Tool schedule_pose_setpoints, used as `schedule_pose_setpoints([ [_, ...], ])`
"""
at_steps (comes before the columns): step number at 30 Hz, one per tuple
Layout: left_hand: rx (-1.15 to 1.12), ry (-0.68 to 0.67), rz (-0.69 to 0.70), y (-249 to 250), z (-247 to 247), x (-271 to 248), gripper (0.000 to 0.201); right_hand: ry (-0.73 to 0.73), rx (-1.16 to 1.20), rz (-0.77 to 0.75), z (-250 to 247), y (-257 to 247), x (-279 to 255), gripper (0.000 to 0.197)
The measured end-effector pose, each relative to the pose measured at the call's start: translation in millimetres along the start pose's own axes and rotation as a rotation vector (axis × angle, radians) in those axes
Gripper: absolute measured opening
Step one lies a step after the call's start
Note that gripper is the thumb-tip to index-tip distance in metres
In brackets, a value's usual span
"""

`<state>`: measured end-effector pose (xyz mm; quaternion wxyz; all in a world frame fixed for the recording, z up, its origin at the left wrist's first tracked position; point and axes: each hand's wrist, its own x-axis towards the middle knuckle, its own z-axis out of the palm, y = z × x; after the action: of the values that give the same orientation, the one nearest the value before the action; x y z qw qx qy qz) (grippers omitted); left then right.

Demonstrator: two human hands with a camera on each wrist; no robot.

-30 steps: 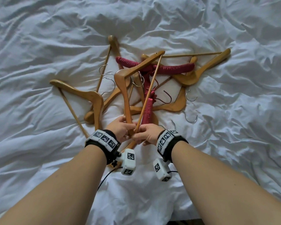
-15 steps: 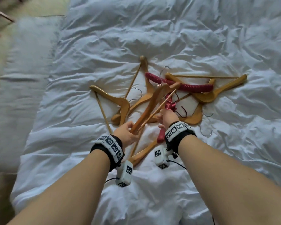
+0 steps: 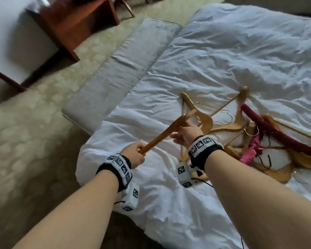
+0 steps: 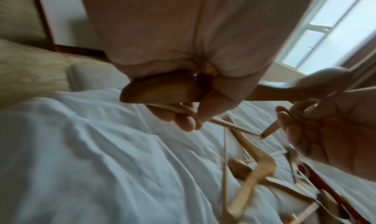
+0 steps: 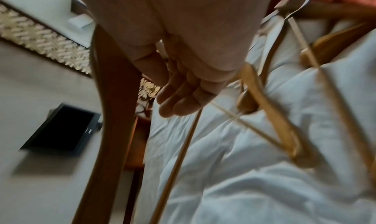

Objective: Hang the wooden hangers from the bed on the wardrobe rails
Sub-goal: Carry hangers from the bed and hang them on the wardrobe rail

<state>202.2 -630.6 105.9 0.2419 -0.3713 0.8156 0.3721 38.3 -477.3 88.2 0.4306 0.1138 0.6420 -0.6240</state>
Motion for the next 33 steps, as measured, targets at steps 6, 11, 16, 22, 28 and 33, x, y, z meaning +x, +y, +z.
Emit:
schedule_pose_setpoints([
  [6,-0.214,0.240,-0.260,-120.0,-29.1,-71.3,0.025,-0.531,-0.143,0.096,127.2,33.6,-42.7,0.028],
  [11,-0.355,0.451,-0.465,-216.6,-12.4,-161.3,0.030,-0.591,-0.333,0.197,230.8,77.6,-96.3,0.056],
  [16,-0.569,0.507,-0.628,-287.5,37.9,-273.2,0.032,-0.665,-0.520,0.247,299.2,146.4,-188.2,0.033],
  [22,-0.995,0.721,-0.692,-323.3,103.1,-431.2,0.031,-0.872,-0.861,0.136,319.3,226.9,-334.2,0.037],
  [28,-1.348,1.124,-0.563,-314.8,160.0,-599.4,0.036,-1.275,-1.211,-0.025,300.7,307.3,-502.6,0.047],
  [33,-1.165,1.406,-0.515,-297.8,187.9,-734.0,0.045,-1.609,-1.388,-0.149,286.0,359.6,-627.4,0.049],
])
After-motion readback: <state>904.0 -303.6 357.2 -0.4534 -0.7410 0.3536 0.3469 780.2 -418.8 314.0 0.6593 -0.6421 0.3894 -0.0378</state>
